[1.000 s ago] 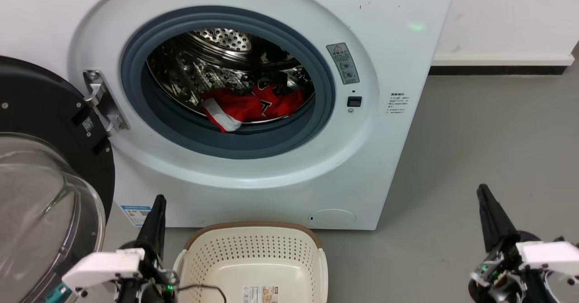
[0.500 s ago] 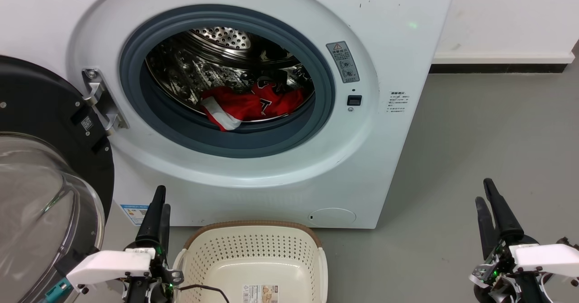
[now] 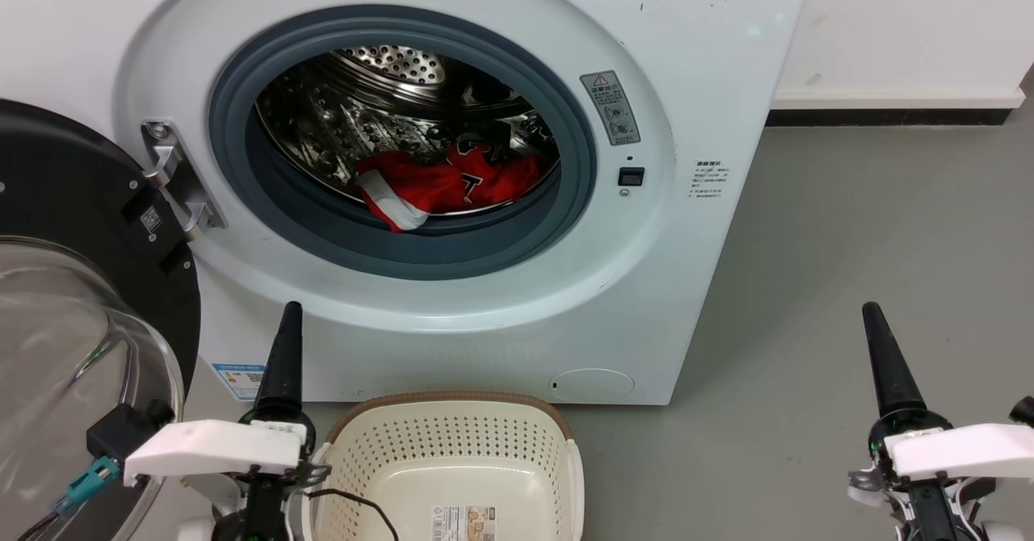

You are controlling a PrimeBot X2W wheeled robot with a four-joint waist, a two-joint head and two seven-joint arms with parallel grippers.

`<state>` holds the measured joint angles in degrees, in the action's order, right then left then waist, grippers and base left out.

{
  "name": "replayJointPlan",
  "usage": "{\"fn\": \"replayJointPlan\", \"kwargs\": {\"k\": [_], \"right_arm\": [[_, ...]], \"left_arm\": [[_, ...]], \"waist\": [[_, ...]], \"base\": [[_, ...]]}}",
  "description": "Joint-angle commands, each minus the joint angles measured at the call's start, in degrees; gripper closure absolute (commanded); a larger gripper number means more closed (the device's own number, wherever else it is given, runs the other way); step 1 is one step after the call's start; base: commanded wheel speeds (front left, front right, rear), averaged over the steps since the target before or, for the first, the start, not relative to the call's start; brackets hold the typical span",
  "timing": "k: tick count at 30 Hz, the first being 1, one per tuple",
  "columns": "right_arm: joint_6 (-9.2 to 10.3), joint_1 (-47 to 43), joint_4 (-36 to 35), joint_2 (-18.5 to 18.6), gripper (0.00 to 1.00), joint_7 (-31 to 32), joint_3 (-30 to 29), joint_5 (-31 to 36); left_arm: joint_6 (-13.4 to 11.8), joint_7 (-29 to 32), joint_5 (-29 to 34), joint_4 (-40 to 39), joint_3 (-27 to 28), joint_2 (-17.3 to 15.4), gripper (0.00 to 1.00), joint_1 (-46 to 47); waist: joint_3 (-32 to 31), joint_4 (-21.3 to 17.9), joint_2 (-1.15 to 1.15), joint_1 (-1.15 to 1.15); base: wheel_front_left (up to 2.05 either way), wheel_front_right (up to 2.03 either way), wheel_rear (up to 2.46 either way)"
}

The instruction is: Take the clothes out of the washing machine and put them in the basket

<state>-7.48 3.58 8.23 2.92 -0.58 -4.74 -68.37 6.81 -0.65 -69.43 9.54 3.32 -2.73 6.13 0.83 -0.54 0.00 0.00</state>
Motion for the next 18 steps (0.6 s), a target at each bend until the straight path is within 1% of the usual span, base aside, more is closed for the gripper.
{"fn": "replayJointPlan", "kwargs": {"k": [1,9,18], "right_arm": [[-0.01,0.5,-1.5,0.0,0.0,-0.6,0.3,3.0],[-0.01,-0.1,-2.4,0.0,0.0,-2.3,1.0,13.6],[-0.02,-1.0,-2.3,0.0,0.0,-4.1,1.6,24.1]], "left_arm": [[-0.3,-0.6,2.9,-1.5,-0.6,-0.1,0.0,1.7],[-1.6,-2.3,13.1,-2.4,-2.9,-0.2,0.0,1.7],[-2.6,-4.1,22.9,-1.6,-4.8,-0.2,0.0,1.8]], "waist": [[0.0,0.0,0.0,0.0],[0.1,-0.2,0.0,0.0],[-0.1,-0.3,0.0,0.0]], "base": [[0.0,0.0,0.0],[0.0,0.0,0.0],[0.0,0.0,0.0]]}}
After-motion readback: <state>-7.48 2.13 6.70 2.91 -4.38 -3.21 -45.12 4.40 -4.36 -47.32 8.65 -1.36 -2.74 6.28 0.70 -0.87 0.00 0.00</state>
